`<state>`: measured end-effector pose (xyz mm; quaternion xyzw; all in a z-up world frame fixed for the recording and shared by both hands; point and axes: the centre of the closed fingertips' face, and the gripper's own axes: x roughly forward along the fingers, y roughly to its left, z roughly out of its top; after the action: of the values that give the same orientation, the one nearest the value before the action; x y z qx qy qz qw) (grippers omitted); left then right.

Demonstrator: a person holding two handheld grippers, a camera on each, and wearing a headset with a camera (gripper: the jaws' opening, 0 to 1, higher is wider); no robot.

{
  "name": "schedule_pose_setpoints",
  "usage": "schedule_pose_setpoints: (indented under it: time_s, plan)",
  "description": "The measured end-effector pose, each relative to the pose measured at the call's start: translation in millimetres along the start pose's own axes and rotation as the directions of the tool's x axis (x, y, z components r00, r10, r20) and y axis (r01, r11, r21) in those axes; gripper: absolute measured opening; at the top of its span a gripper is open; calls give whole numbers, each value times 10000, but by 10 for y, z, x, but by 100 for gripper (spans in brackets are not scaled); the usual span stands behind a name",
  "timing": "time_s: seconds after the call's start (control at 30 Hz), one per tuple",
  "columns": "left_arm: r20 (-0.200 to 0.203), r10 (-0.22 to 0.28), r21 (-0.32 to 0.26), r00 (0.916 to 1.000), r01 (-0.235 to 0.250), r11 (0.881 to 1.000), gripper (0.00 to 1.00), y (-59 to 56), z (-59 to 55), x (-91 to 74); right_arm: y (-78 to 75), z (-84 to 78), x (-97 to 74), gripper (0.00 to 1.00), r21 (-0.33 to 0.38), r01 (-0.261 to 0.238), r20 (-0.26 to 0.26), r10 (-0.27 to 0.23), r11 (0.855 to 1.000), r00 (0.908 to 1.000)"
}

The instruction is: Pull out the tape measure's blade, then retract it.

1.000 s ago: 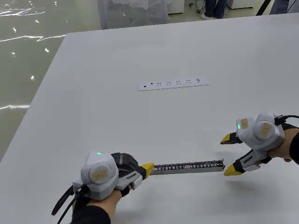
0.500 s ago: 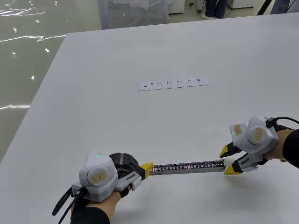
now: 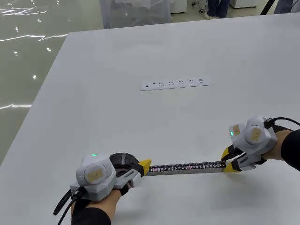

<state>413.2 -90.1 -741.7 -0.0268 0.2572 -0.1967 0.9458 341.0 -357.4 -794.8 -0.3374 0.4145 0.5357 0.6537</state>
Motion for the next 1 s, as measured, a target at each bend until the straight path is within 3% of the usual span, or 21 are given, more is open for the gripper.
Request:
schedule_pose_setpoints:
  time_s: [0.3,0.4,0.47,0.67,1.0]
  plan:
    - [-317,192,126,9993,-188,9997,87,26,-74,12,-7,12,-1,10,-77,-120,-393,117,9999,9992]
    - [-404,366,92,9985,-362,9993,83,37,-85,8,2,13,5,10,89,-73,-585,78,9999,9983]
    - [-370,525,188,9979,-518,9985,75,64,-72,-9,6,3,7,10,-109,-53,-726,45,9999,9973]
    - [-545,667,-94,9963,-674,9977,68,84,-114,-17,2,0,10,9,402,-74,-802,107,9992,9967]
    - [-927,782,-45,9926,-789,9969,62,49,-158,25,17,0,11,8,415,-31,-857,66,9991,9963]
